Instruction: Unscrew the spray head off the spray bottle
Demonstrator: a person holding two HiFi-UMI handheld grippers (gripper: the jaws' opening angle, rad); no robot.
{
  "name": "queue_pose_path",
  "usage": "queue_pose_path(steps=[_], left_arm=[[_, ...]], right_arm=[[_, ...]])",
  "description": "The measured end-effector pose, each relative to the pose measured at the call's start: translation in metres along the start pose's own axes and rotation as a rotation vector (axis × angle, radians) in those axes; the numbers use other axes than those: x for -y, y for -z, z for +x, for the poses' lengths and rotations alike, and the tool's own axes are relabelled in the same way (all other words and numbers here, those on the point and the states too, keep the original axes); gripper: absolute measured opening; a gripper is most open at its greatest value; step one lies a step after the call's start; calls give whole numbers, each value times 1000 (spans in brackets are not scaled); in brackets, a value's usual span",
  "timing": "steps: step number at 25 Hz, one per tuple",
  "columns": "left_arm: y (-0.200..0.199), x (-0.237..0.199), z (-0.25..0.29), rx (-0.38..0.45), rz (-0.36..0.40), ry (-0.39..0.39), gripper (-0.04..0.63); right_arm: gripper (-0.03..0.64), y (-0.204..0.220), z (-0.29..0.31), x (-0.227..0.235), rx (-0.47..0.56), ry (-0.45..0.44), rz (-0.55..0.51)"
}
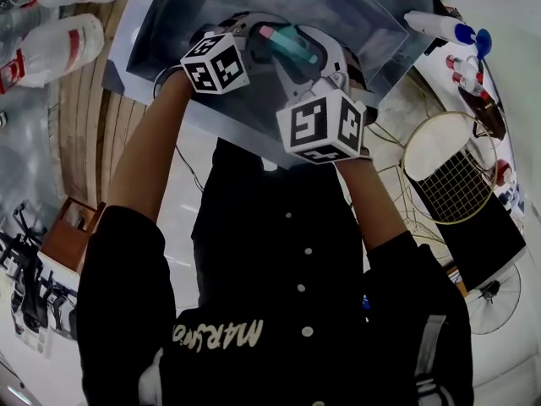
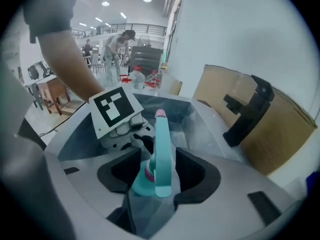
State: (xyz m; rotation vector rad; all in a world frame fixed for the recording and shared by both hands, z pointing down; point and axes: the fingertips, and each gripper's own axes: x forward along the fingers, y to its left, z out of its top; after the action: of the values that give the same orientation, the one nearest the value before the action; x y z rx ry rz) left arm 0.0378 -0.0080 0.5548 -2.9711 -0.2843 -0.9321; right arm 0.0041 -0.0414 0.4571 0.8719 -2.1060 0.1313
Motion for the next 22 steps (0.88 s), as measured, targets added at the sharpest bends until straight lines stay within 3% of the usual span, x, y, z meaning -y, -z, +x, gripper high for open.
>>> queue_pose_path(steps=[5,10,14,18,22], left_arm=[[0,1,1,-6,-5,-10,354],[0,1,2,-5,0,-8,354],[0,2,1,1,-5,-1,354],[0,2,0,17,9,24,354],[-1,2,0,26,28,44,354]], right_arm=[[201,5,5,-1,-133,52,36],[169,10,6,2,-151,70,46],[164,6,5,-5,-46,-80,-16],[163,2,-1,-13,119,-278,-174],[163,3,-8,-17,222,-416,-291]])
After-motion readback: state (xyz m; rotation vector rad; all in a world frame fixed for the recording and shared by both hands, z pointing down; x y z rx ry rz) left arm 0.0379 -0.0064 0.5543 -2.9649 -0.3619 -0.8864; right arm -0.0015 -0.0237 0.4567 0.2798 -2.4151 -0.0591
